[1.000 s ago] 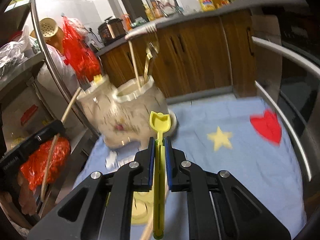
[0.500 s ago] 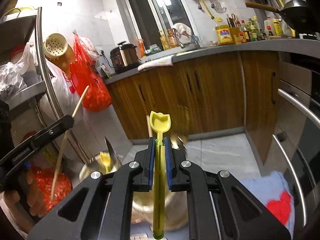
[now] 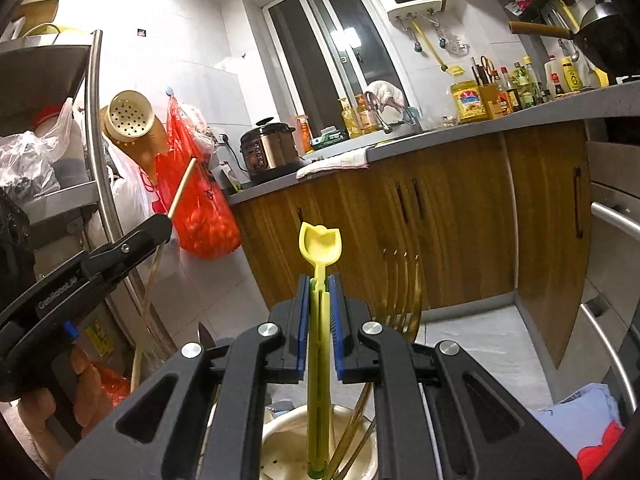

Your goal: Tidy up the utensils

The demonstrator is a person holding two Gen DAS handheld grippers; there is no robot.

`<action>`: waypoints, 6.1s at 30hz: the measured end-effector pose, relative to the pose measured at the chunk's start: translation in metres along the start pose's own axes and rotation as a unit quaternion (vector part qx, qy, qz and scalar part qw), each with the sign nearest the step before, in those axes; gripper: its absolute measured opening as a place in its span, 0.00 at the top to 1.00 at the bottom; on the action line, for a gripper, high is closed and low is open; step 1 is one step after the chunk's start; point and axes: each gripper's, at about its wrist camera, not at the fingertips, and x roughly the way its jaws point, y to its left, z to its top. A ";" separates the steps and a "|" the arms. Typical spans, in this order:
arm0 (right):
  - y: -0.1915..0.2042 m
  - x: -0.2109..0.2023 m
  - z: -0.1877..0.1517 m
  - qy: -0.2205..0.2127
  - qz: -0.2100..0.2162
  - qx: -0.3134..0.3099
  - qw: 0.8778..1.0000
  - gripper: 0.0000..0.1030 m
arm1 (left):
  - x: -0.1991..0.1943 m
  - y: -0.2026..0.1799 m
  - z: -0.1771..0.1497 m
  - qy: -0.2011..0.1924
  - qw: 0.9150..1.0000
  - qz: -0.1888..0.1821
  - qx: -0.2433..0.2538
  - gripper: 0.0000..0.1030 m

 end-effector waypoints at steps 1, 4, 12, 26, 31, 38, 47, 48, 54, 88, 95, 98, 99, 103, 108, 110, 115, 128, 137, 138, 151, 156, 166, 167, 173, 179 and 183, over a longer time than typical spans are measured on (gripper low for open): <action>0.000 0.000 -0.002 -0.002 0.001 -0.001 1.000 0.90 | 0.000 0.000 -0.001 -0.002 1.000 0.001 0.001 0.94; 0.003 -0.002 -0.009 -0.005 0.004 -0.012 1.000 0.90 | 0.001 0.001 -0.005 -0.007 1.000 0.000 0.003 0.94; 0.014 -0.005 -0.019 0.004 0.001 -0.047 0.999 0.90 | -0.004 -0.002 -0.020 0.000 1.000 -0.006 0.018 0.94; 0.007 -0.024 -0.036 0.087 -0.007 -0.047 0.995 0.90 | -0.027 0.002 -0.033 0.092 0.995 -0.016 0.033 0.94; 0.002 -0.025 -0.040 0.109 -0.011 -0.036 0.993 0.90 | -0.029 -0.002 -0.041 0.122 0.991 -0.013 0.060 0.94; -0.002 -0.021 -0.045 0.132 -0.009 -0.026 0.991 0.90 | -0.025 -0.003 -0.049 0.162 0.984 -0.016 0.071 0.94; -0.002 -0.018 -0.048 0.139 -0.010 -0.032 0.990 0.90 | -0.016 0.001 -0.059 0.187 0.980 -0.011 0.070 0.94; -0.001 -0.017 -0.047 0.139 -0.010 -0.031 0.990 0.90 | -0.016 0.002 -0.059 0.187 0.980 -0.010 0.069 0.94; 0.000 -0.017 -0.046 0.139 -0.010 -0.032 0.990 0.90 | -0.016 0.004 -0.059 0.188 0.980 -0.010 0.067 0.91; 0.027 -0.151 -0.035 0.137 -0.066 -0.002 0.988 0.05 | -0.129 -0.042 -0.041 0.197 0.972 0.087 0.098 0.07; 0.020 -0.181 -0.047 0.142 -0.085 0.010 0.986 0.05 | -0.146 -0.060 -0.054 0.207 0.968 0.101 0.099 0.06; 0.016 -0.187 -0.055 0.147 -0.088 0.019 0.985 0.05 | -0.147 -0.065 -0.062 0.215 0.967 0.106 0.092 0.06; 0.015 -0.188 -0.057 0.149 -0.091 0.020 0.984 0.05 | -0.147 -0.065 -0.065 0.218 0.966 0.105 0.089 0.06; 0.009 -0.189 -0.069 0.158 -0.108 0.019 0.981 0.05 | -0.143 -0.068 -0.081 0.234 0.963 0.103 0.081 0.06; -0.006 -0.183 -0.089 0.184 -0.123 0.029 0.975 0.05 | -0.131 -0.060 -0.109 0.262 0.958 0.106 0.056 0.06; -0.013 -0.181 -0.097 0.194 -0.130 0.033 0.972 0.05 | -0.126 -0.055 -0.119 0.271 0.955 0.110 0.053 0.06; -0.029 -0.177 -0.110 0.209 -0.141 0.042 0.967 0.05 | -0.117 -0.046 -0.139 0.290 0.949 0.115 0.045 0.06; -0.028 -0.165 -0.140 0.280 -0.108 0.014 0.954 0.33 | -0.104 -0.046 -0.164 0.318 0.940 0.104 0.067 0.06; 0.005 -0.152 -0.151 0.314 -0.065 -0.015 0.947 0.80 | -0.099 -0.055 -0.167 0.326 0.938 0.095 0.066 0.06; 0.007 -0.150 -0.152 0.317 -0.063 -0.016 0.946 0.82 | -0.099 -0.056 -0.168 0.326 0.938 0.095 0.069 0.06; 0.023 -0.139 -0.164 0.340 -0.086 -0.049 0.935 0.87 | -0.104 -0.050 -0.165 0.323 0.939 0.097 0.069 0.06; 0.025 -0.142 -0.165 0.346 -0.105 -0.047 0.931 0.87 | -0.106 -0.050 -0.163 0.322 0.940 0.093 0.067 0.06; 0.034 -0.139 -0.170 0.342 -0.123 -0.075 0.929 0.85 | -0.111 -0.047 -0.161 0.318 0.942 0.089 0.062 0.06; 0.033 -0.140 -0.170 0.338 -0.122 -0.074 0.930 0.87 | -0.111 -0.048 -0.162 0.320 0.941 0.086 0.065 0.06; 0.017 -0.142 -0.166 0.327 -0.107 -0.021 0.939 0.95 | -0.111 -0.055 -0.164 0.321 0.941 0.080 0.077 0.06; -0.015 -0.154 -0.150 0.298 -0.098 0.061 0.948 0.95 | -0.109 -0.068 -0.169 0.351 0.935 0.021 0.045 0.07; -0.028 -0.164 -0.138 0.268 -0.102 0.081 0.955 0.95 | -0.105 -0.099 -0.177 0.383 0.922 -0.034 0.049 0.19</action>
